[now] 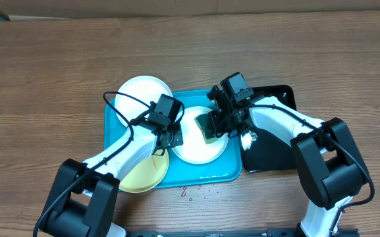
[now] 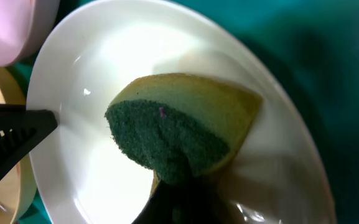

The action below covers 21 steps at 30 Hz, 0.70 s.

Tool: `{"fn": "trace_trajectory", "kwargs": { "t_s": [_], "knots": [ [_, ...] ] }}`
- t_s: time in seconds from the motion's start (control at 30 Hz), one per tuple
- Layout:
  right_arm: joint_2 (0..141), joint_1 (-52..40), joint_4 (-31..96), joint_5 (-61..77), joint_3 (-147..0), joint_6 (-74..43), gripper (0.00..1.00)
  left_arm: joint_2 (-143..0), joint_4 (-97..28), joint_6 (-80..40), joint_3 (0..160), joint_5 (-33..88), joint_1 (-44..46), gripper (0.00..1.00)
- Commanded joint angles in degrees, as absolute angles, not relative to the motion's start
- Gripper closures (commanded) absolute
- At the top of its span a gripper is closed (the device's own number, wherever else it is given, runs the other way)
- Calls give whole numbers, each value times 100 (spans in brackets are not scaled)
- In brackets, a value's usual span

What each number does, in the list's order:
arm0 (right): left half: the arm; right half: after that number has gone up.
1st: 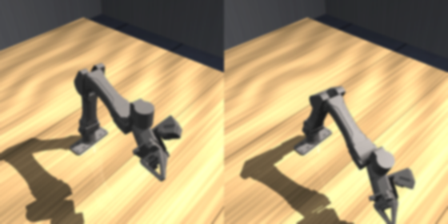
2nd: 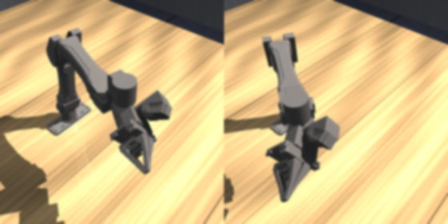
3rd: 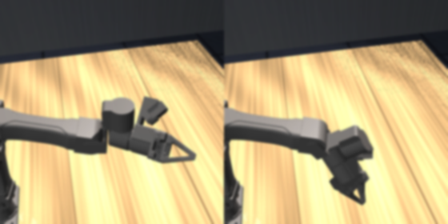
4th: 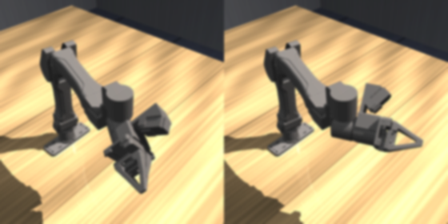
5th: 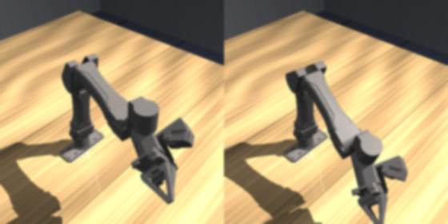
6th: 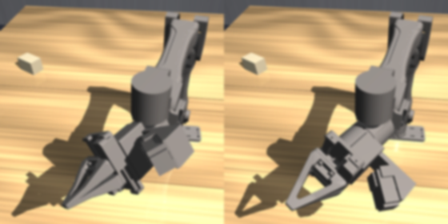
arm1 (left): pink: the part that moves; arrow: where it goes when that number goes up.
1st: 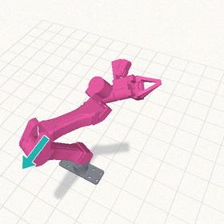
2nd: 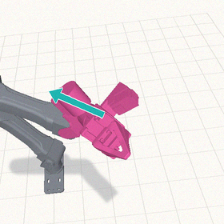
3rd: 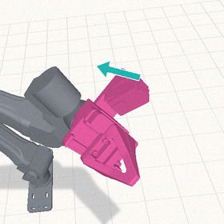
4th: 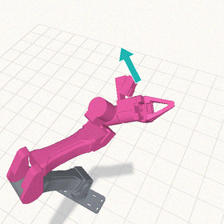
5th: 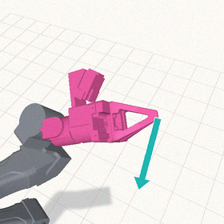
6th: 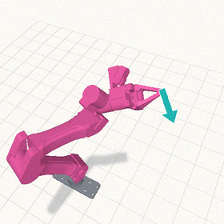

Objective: Clean dirty plates on tray and stack at the side
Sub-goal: 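Return the sponge to the black tray with the right gripper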

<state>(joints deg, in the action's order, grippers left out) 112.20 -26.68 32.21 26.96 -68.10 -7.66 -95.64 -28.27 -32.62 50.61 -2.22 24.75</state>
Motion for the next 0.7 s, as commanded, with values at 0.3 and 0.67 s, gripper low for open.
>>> {"fn": "trace_trajectory", "kwargs": {
  "t_s": [0.3,0.67],
  "knots": [
    [11391,-2875,3330,3782,-6838,-738,96,-9612,-2845,-3197,5063,-183,2517,96],
    [10530,-1699,4204,5030,-7693,-399,96,-9612,-2862,-3194,5063,-185,2515,96]
  ]
}}
